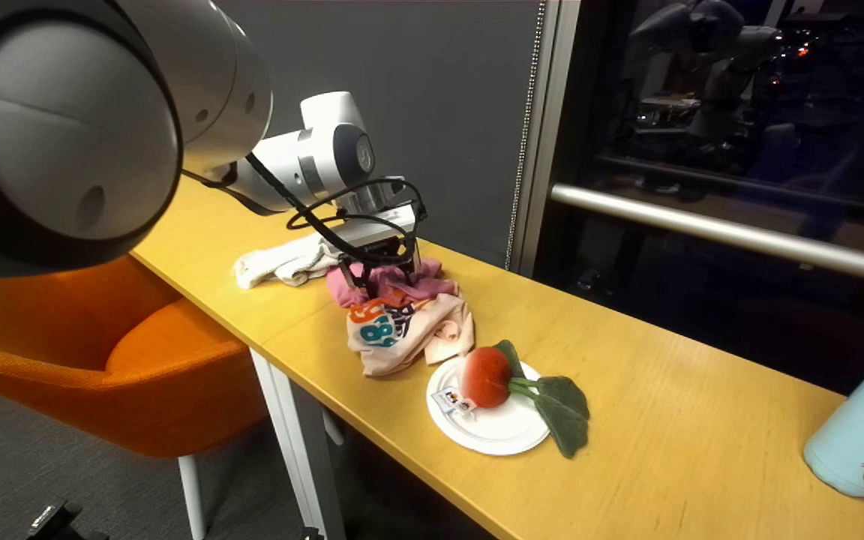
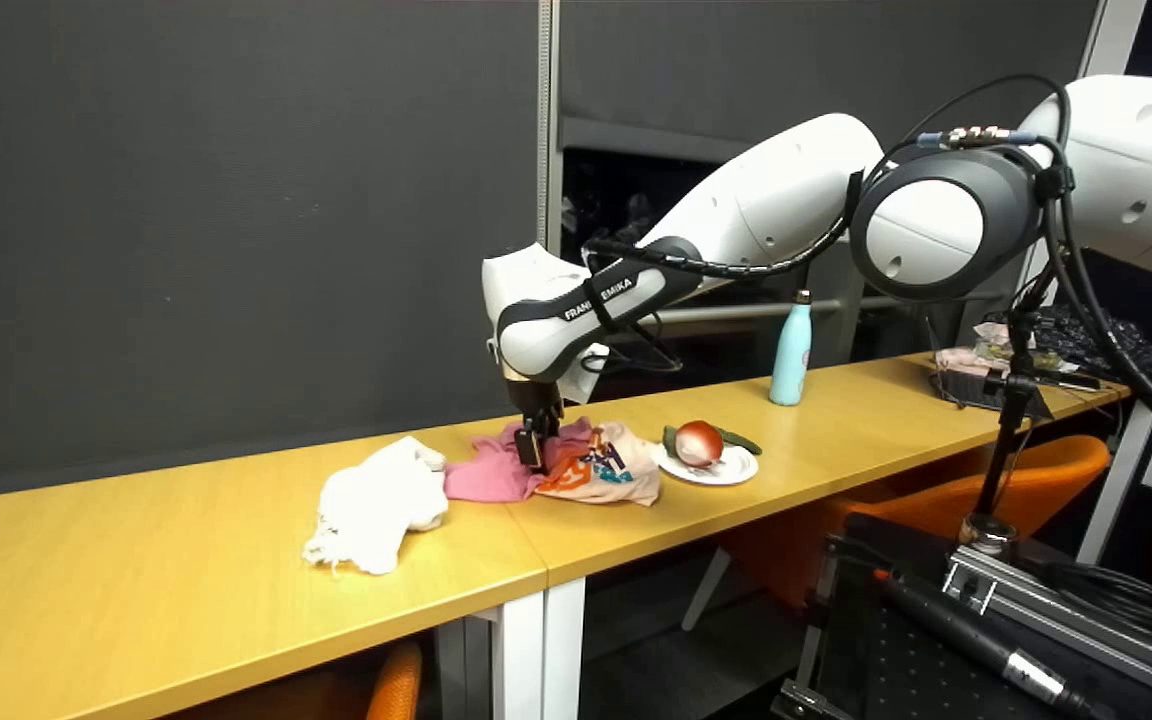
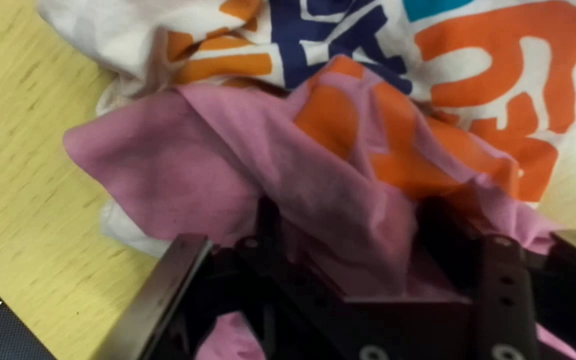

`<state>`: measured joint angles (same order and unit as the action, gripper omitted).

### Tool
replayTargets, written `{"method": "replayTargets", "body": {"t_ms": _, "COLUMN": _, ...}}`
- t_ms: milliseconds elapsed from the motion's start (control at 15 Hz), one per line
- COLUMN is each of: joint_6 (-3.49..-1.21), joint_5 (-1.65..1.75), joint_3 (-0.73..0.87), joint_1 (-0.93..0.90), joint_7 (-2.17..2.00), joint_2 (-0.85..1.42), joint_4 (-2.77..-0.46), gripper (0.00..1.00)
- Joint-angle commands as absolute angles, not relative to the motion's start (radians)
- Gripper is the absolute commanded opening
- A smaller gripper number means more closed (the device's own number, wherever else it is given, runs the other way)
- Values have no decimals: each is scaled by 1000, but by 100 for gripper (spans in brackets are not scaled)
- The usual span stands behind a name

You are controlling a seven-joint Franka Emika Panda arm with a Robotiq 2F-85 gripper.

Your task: Move the white towel and the pink shirt to the left

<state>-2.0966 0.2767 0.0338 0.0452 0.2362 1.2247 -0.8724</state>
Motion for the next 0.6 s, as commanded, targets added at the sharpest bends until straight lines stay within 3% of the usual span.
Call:
{"method": "replayTargets", "body": {"t_ms": 0, "joint_6": -2142, "joint_5": 306, "joint_3": 64, "joint_1": 16, "joint_7": 179, "joint_2": 1182, "joint_4": -917, "gripper": 44}}
{"method": "replayTargets", "body": {"t_ms": 333, "joint_6": -2146, "joint_5": 323, "joint_3": 85, "joint_1": -9, "joint_7": 142, "joint_2": 1127, "joint_4": -948, "gripper": 5}}
{"method": "replayTargets", "body": {"t_ms": 533, "joint_6": -2133, "joint_5": 331, "joint_3": 100, "joint_1": -18, "joint_7": 131, "joint_2": 1082, "joint_4": -959, "gripper": 0}}
